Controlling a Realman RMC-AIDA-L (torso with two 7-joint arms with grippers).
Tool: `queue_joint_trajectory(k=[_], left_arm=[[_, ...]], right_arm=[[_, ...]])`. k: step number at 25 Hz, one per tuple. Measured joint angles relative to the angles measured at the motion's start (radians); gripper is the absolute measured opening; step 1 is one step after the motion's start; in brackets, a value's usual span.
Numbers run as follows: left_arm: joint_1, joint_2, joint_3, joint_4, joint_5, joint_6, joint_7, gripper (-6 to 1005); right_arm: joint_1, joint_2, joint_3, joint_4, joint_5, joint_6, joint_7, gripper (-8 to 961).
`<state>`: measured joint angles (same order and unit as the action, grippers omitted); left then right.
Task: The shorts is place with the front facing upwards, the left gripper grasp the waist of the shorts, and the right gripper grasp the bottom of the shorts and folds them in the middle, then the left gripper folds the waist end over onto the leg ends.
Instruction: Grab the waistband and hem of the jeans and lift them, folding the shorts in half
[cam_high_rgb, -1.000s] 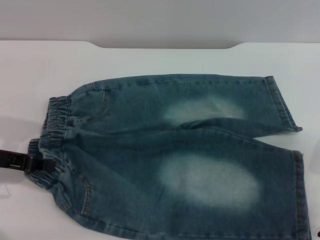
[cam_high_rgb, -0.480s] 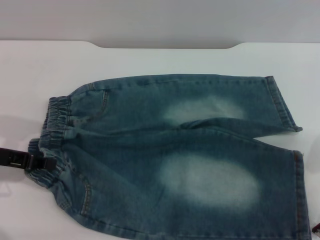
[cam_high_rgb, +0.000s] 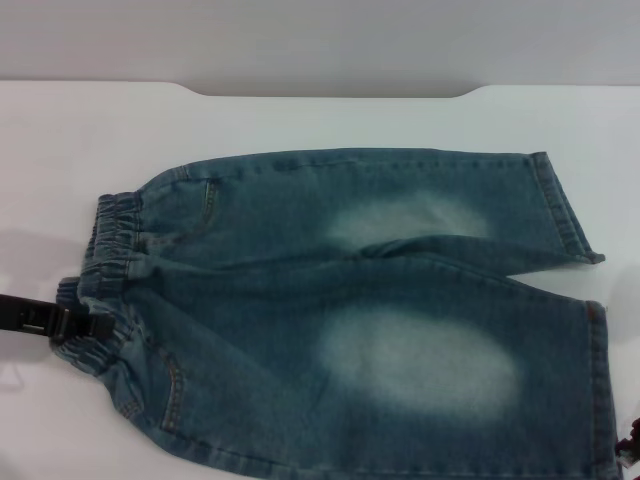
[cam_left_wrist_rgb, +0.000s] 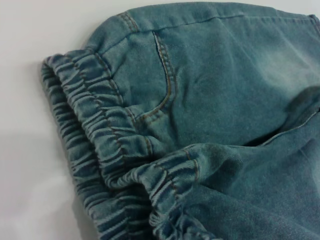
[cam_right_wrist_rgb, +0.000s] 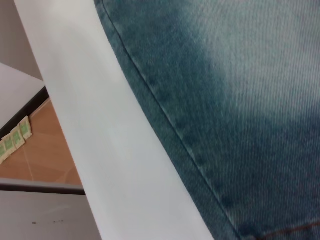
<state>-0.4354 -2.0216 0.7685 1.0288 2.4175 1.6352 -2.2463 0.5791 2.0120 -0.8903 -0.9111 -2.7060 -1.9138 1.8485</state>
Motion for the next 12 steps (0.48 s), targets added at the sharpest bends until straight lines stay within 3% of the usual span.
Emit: queue_joint_trajectory(k=[12], left_arm=[[-0.008, 0.002, 0.000, -0.025, 0.000, -0.010, 0.011, 60]], right_arm=[[0.013, 0.019, -0.001, 0.000, 0.013, -0.002, -0.011, 623]])
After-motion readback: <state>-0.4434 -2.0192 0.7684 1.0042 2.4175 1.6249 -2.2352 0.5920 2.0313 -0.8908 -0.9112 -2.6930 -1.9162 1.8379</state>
